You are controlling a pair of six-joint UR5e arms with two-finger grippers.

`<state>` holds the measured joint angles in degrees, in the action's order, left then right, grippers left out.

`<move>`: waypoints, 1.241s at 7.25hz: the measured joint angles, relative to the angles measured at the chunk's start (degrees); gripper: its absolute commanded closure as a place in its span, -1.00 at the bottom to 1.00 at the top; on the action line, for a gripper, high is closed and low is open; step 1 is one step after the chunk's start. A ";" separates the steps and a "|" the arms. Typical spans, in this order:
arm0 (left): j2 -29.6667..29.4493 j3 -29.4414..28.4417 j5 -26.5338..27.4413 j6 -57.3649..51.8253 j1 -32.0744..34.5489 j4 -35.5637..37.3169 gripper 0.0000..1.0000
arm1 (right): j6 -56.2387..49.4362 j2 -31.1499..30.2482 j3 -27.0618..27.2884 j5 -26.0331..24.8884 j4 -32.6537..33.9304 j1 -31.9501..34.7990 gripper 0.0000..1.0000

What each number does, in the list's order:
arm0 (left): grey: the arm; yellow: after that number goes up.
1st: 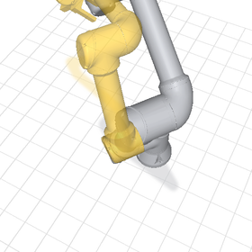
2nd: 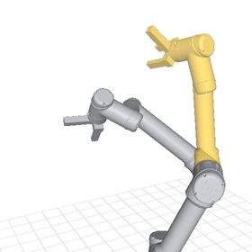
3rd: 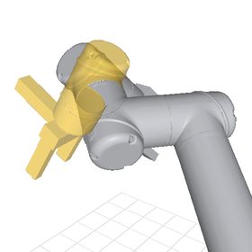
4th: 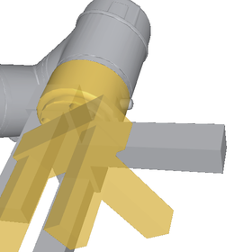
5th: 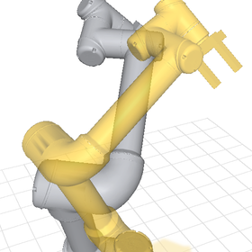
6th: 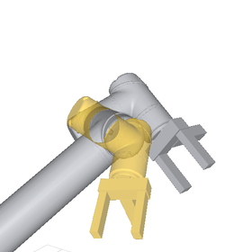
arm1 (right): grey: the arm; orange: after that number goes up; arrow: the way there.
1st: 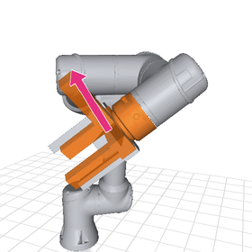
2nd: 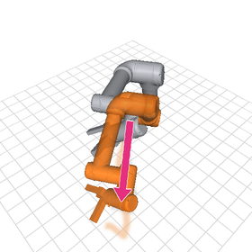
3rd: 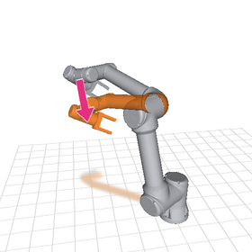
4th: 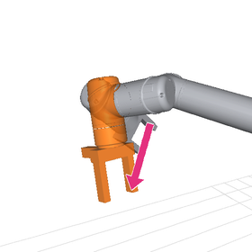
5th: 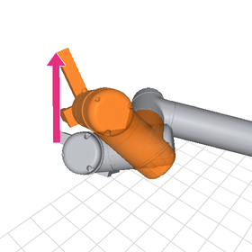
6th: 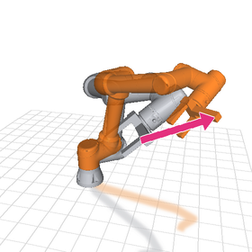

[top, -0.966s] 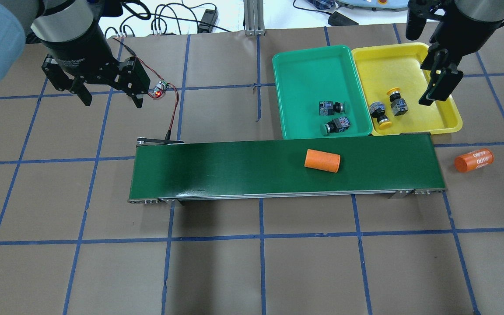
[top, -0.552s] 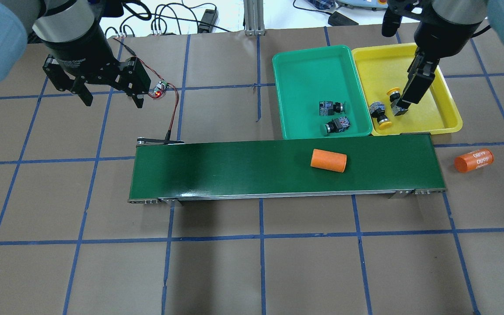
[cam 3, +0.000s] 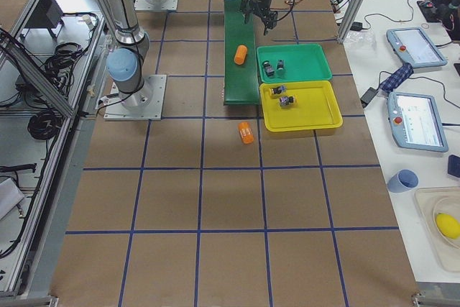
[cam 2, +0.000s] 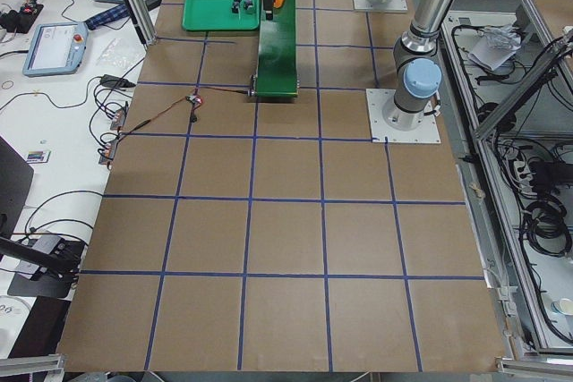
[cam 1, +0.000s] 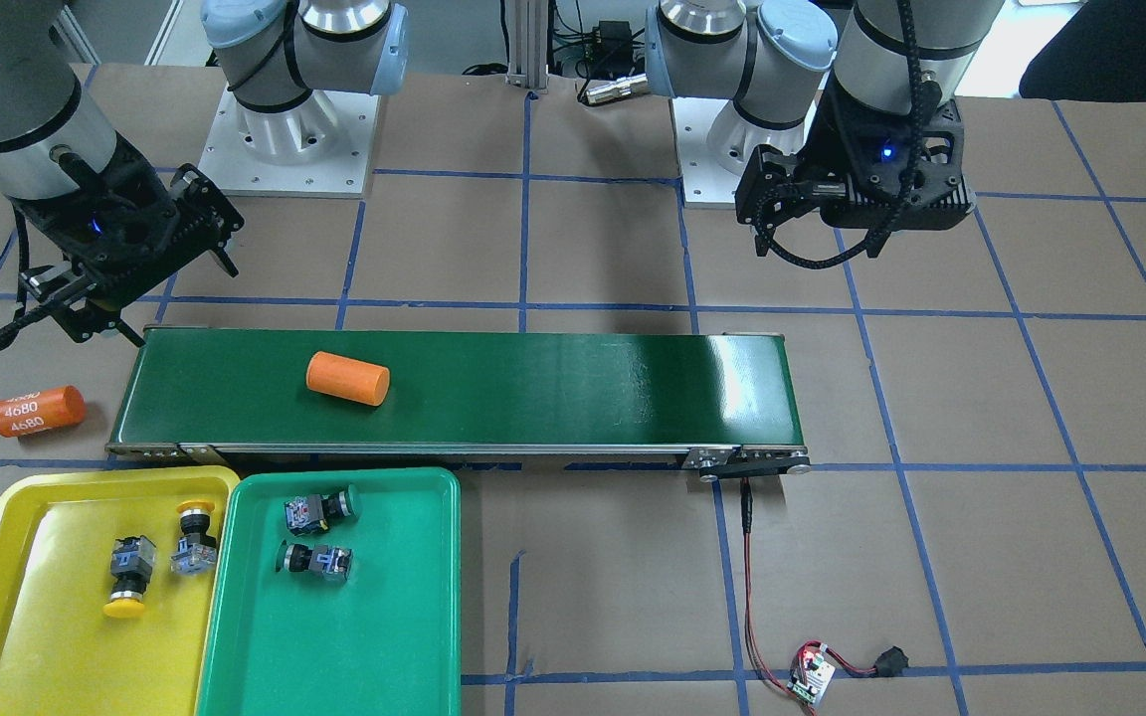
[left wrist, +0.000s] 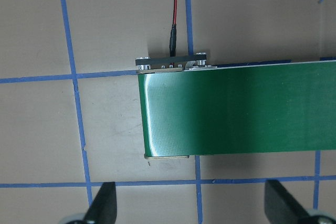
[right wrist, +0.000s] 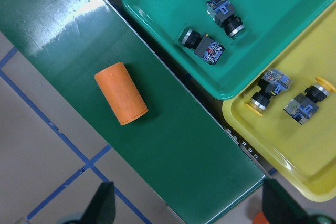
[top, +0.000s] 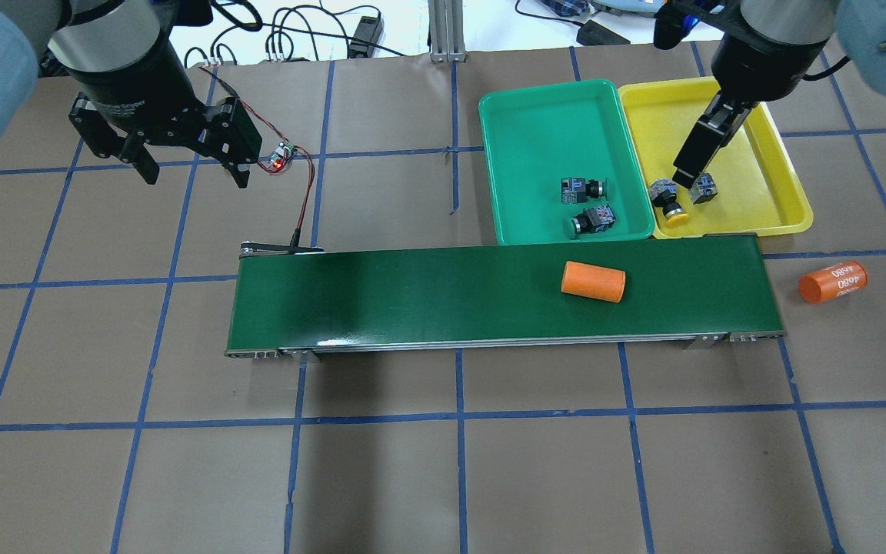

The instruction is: Sort buttons by color to trays

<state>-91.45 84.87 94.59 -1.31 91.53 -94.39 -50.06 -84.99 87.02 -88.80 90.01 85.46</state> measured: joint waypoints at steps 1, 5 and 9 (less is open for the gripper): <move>0.04 0.01 0.02 0.00 -0.02 0.01 -1.00 | 5.55 0.02 -0.20 -0.03 0.10 0.55 -1.00; -0.24 0.27 -0.04 0.06 -0.02 0.06 -1.00 | 30.87 0.57 -2.92 0.21 0.12 2.30 -1.00; -0.54 0.24 -0.05 -0.05 -0.12 0.09 -1.00 | 37.31 1.40 -3.80 -0.57 -0.45 3.17 -1.00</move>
<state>-91.99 85.11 94.54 -1.36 91.40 -94.30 -12.75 -83.59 83.22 -89.38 89.57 88.63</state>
